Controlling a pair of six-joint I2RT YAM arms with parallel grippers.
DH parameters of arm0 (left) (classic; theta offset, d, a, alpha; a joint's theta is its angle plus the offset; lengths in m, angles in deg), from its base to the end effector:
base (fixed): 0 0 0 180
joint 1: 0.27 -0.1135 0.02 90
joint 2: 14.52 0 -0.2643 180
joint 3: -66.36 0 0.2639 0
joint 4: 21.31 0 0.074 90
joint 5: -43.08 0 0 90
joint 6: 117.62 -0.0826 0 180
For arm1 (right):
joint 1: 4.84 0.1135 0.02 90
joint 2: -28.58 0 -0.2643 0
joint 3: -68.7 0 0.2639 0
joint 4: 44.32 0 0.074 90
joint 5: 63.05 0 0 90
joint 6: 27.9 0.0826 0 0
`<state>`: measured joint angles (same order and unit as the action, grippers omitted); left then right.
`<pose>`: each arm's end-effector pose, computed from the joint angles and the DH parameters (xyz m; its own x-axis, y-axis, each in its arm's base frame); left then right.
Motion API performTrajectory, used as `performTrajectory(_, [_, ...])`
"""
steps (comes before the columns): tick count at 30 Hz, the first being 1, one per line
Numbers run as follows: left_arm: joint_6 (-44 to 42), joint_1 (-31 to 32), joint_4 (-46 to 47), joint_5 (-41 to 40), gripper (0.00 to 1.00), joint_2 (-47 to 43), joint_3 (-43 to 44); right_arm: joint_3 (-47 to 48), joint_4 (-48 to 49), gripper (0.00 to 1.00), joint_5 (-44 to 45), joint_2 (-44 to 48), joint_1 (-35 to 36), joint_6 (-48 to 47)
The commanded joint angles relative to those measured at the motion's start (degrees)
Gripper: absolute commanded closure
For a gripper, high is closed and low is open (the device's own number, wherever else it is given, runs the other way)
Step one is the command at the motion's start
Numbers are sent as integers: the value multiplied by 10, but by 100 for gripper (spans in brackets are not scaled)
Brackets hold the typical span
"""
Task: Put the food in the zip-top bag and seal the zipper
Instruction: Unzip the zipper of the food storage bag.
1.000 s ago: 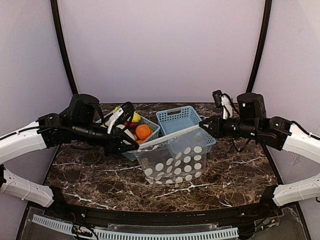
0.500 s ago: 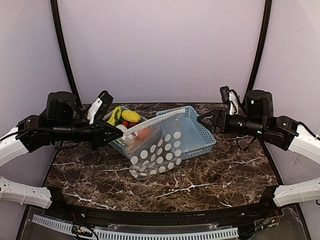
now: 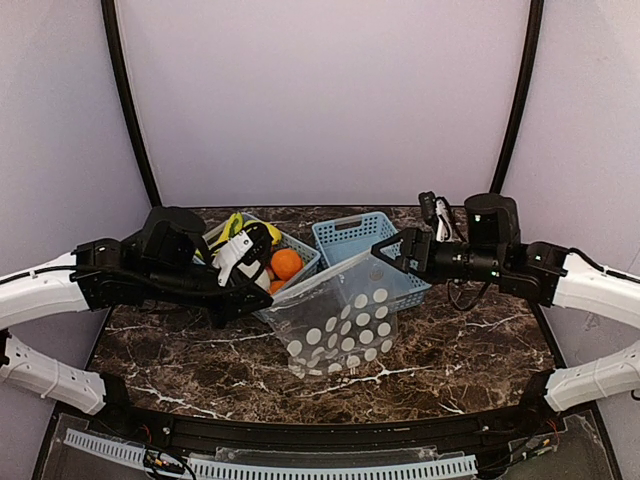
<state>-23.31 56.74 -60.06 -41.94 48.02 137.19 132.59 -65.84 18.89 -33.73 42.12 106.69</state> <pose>0.1541 -0.2505 0.3068 -0.3411 0.3879 -0.8562 0.8531 0.5103 -0.1087 0.2014 0.2326 0.3017 -0.7369 0.2293 -0.6359 -0.4160 0.5876 0.6940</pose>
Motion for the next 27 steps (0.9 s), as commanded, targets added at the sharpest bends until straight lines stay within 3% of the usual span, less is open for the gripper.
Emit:
performTrajectory(1, [-9,9,56,-4,99,-13,-18,-18,58,16,-12,-13,24,53])
performTrajectory(15, [-4,25,91,19,99,-16,-50,2,92,28,4,-80,66,93])
performTrajectory(27, [-31,48,86,-1,99,-20,-52,84,-18,30,107,-133,87,83])
